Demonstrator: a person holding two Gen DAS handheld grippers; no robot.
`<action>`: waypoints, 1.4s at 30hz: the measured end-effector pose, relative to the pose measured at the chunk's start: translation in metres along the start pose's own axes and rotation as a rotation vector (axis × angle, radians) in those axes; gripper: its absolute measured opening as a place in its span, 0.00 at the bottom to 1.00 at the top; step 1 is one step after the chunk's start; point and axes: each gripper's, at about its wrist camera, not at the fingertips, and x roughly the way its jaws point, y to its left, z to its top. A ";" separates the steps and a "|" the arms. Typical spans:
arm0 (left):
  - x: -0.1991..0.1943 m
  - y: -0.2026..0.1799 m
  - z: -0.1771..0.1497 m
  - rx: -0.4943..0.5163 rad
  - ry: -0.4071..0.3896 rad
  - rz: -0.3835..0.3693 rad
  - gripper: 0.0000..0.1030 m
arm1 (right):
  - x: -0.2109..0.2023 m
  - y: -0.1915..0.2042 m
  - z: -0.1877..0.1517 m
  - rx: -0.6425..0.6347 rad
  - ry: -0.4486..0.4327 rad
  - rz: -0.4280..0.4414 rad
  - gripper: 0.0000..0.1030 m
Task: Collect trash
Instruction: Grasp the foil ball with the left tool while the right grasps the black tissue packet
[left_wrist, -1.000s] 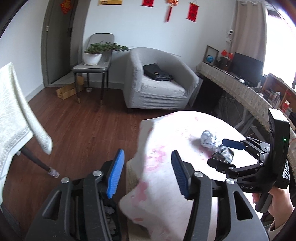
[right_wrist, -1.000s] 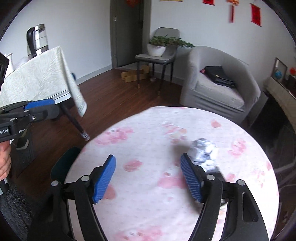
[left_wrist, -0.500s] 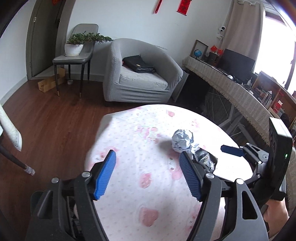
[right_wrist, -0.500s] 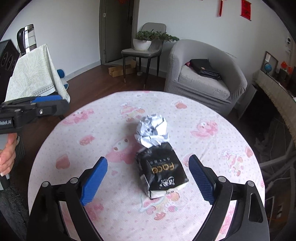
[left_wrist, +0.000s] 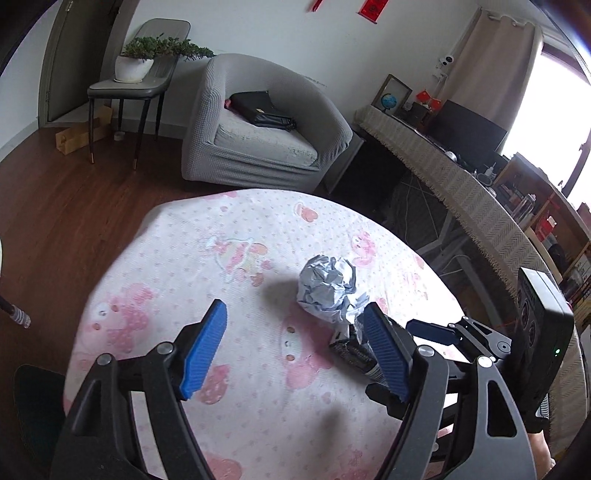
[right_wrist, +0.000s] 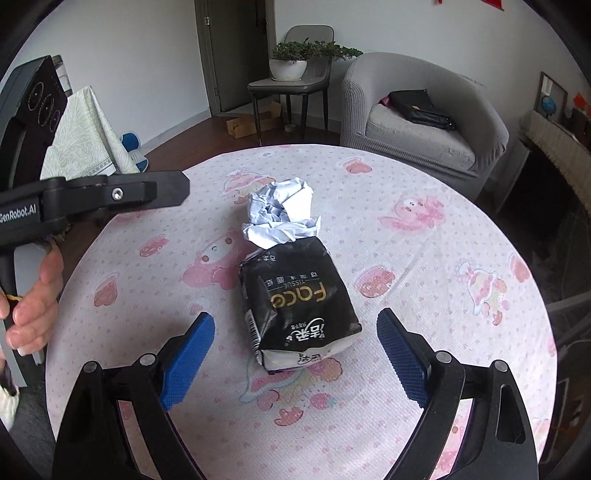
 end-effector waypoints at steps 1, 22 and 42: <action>0.004 -0.002 0.000 0.005 0.004 0.008 0.76 | 0.002 -0.003 0.000 0.011 0.003 0.017 0.88; 0.056 -0.019 0.015 -0.021 0.074 -0.049 0.75 | 0.005 -0.005 0.002 -0.033 -0.002 0.028 0.63; 0.044 -0.015 0.019 0.020 0.034 0.032 0.47 | 0.000 -0.011 0.001 -0.022 -0.005 -0.001 0.50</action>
